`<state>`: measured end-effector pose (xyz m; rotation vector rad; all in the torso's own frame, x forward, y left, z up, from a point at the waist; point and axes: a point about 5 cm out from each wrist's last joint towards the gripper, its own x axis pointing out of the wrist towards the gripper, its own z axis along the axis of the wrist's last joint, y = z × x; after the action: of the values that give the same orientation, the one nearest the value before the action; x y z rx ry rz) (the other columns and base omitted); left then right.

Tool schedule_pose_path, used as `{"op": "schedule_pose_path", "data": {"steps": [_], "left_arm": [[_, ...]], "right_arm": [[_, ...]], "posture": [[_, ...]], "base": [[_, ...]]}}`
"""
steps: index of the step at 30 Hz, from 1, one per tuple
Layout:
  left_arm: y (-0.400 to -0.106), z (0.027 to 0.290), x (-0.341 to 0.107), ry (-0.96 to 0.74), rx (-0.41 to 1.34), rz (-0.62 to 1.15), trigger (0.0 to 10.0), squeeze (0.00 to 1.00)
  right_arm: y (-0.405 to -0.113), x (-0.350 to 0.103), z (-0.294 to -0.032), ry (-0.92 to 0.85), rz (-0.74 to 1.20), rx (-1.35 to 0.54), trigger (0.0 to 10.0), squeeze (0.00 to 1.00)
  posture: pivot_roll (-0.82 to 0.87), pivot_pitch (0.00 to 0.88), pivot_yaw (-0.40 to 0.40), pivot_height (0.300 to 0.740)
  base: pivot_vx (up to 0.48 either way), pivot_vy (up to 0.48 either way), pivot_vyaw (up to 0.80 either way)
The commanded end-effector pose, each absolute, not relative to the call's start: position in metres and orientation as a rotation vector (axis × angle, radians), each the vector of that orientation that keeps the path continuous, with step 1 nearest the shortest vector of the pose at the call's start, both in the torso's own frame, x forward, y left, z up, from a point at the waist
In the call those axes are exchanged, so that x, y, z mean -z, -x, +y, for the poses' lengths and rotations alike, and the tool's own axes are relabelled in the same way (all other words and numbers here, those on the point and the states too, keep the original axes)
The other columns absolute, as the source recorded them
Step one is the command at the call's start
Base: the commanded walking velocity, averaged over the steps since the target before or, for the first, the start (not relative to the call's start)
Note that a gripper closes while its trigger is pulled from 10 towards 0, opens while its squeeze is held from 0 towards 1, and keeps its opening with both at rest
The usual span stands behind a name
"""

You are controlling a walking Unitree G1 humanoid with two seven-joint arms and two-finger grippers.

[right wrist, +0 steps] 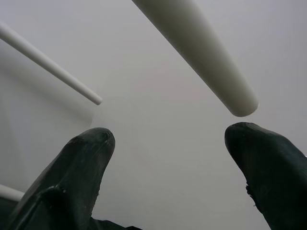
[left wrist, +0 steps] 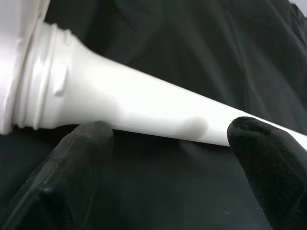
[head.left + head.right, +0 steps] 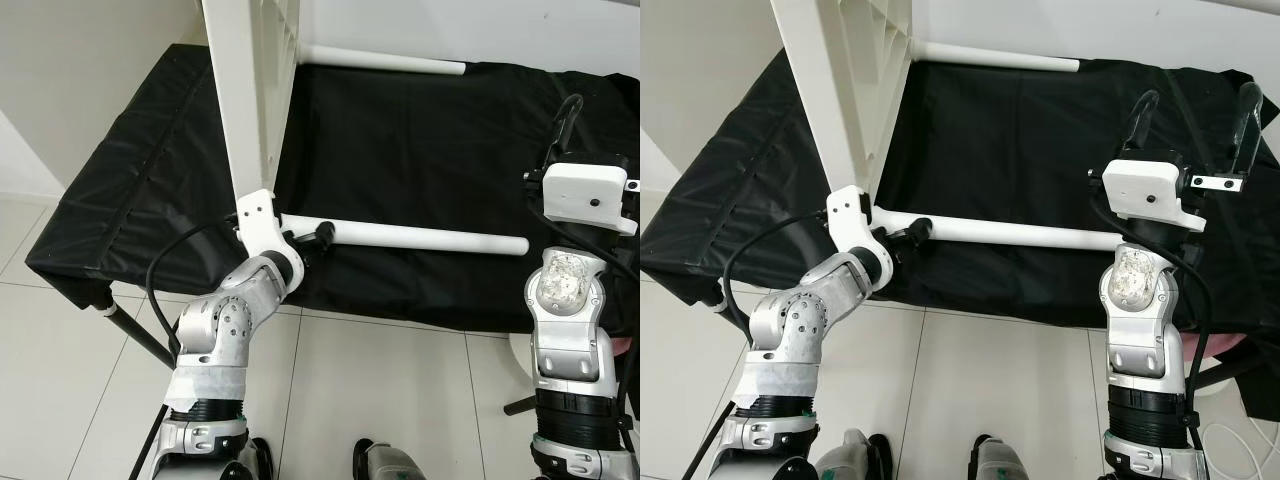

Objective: Building children table

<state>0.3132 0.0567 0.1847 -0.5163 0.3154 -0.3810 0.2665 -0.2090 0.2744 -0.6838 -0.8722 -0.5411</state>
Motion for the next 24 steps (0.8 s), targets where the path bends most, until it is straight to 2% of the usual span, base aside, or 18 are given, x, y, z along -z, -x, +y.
{"op": "schedule_pose_path", "data": {"steps": [1, 12, 21, 24], "left_arm": [[-0.309, 0.034, -0.231, 0.51, 0.591, 0.16, 10.0, 0.0], [-0.318, 0.028, -0.213, 0.525, 0.511, 0.23, 10.0, 0.0], [-0.31, 0.029, -0.21, 0.53, 0.528, 0.254, 10.0, 0.0], [-0.307, 0.032, -0.206, 0.521, 0.531, 0.262, 10.0, 0.0]], "right_arm": [[-0.267, -0.272, -0.209, 0.705, -0.87, 0.537, 10.0, 0.0], [-0.268, -0.275, -0.198, 0.735, -0.913, 0.465, 10.0, 0.0], [-0.263, -0.271, -0.192, 0.803, -0.937, 0.439, 10.0, 0.0], [-0.26, -0.281, -0.187, 0.835, -1.01, 0.45, 10.0, 0.0]], "posture": [[-0.11, 0.147, 0.066, 0.74], [-0.12, 0.14, 0.067, 0.74], [-0.12, 0.138, 0.069, 0.74], [-0.12, 0.138, 0.069, 0.74]], "base": [[0.0, 0.0, 0.0], [0.0, 0.0, 0.0], [0.0, 0.0, 0.0], [0.0, 0.0, 0.0]]}}
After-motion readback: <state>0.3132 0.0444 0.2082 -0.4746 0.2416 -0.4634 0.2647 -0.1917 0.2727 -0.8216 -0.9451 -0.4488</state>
